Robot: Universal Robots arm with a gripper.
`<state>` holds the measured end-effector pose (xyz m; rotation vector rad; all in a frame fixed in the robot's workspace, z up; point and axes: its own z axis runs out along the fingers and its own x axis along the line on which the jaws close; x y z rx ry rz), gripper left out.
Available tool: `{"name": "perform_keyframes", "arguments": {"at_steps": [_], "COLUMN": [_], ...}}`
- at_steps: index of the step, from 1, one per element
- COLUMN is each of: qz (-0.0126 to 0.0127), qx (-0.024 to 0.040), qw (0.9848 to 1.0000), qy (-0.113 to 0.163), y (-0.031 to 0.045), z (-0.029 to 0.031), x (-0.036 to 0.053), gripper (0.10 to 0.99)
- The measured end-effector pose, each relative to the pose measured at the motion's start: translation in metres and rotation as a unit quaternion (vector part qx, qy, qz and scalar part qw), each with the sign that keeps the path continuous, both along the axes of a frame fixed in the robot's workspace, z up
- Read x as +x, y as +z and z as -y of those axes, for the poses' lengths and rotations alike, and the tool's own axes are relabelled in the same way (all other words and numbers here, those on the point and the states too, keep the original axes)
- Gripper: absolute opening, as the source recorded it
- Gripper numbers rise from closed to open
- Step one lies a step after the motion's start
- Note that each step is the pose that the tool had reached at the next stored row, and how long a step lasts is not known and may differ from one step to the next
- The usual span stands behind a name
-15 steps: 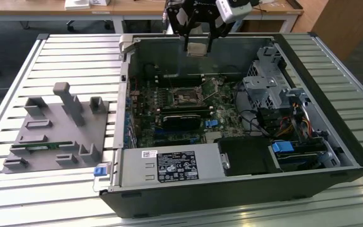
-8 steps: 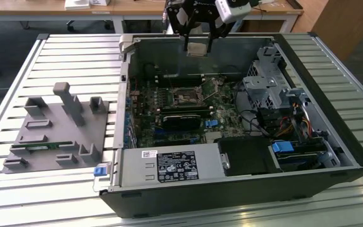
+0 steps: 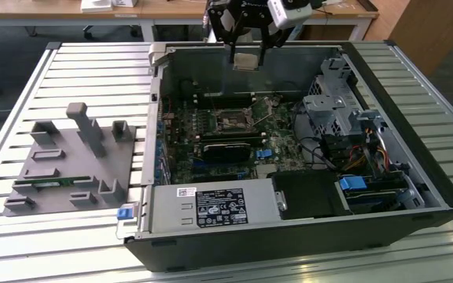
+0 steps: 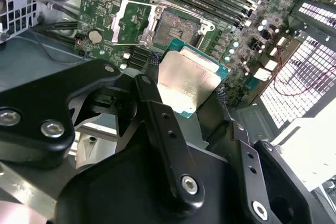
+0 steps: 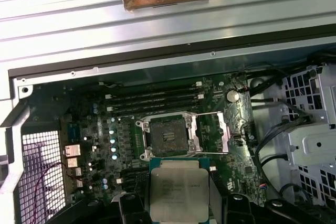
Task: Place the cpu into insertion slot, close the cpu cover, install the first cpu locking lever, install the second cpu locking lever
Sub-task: 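Place the cpu into insertion slot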
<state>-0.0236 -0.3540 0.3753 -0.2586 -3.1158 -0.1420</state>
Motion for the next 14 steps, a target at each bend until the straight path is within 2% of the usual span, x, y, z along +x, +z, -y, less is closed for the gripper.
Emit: {"name": "perform_keyframes", "arguments": {"at_steps": [14], "qz": [0.0000], "qx": [0.0000], "qw": [0.9998], "qy": [-0.019], "y": [0.0000], "z": [0.0000], "x": [0.0000], "gripper": [0.541]}}
